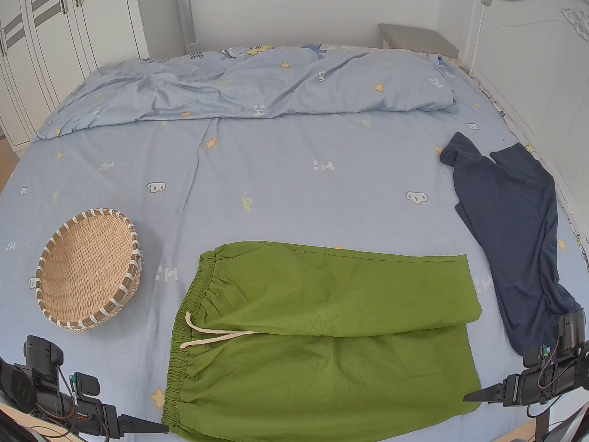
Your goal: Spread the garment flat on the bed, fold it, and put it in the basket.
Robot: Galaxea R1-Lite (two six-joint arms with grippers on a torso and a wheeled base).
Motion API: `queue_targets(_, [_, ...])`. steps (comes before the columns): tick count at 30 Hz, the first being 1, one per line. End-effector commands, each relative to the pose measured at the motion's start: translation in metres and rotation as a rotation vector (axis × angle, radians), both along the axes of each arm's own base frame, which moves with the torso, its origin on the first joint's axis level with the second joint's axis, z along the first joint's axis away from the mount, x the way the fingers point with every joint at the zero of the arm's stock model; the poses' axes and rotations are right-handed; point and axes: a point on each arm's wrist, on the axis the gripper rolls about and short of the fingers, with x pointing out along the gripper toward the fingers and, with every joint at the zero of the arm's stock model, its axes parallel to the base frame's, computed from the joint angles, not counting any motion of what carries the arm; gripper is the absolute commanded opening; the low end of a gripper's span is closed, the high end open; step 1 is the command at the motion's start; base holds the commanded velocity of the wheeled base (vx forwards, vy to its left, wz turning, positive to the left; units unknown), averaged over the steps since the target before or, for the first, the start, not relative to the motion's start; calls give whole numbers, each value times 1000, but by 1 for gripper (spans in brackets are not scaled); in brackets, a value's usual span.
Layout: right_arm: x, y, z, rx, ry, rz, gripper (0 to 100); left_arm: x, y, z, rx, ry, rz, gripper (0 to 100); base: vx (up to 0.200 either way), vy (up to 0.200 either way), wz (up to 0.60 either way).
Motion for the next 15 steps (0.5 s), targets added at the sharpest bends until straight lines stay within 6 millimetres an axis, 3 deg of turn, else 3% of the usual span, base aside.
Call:
queue_targets(1, [-7, -6, 28, -23, -255, -74, 100, -8, -3, 39, 23, -192, 59, 100, 0, 0, 0])
queue_targets(4, [-6, -7, 54, -44, -415, -89, 100, -2, -8, 94, -28, -245, 92, 100, 0, 0, 0])
queue_targets(5, [-6, -7, 55, -44, -418, -89, 100, -2, -9, 96, -31, -244, 91, 100, 0, 0, 0])
queue_targets(6, [-1, -8, 72, -53, -483, -86, 100, 2, -15, 127, -63, -247, 64, 100, 0, 0, 0])
queue_targets(7, [4, -8, 80, -55, -501, -83, 100, 4, -17, 138, -72, -253, 46, 100, 0, 0, 0])
queue_targets(8, [6, -9, 83, -56, -507, -83, 100, 5, -18, 142, -73, -260, 38, 100, 0, 0, 0])
queue_targets(10, [24, -11, 113, -59, -580, -74, 100, 24, -25, 164, -84, -303, -26, 100, 0, 0, 0])
queue_targets(15, [68, -17, 142, -63, -629, -67, 100, 77, -31, 174, -95, -317, -59, 100, 0, 0, 0])
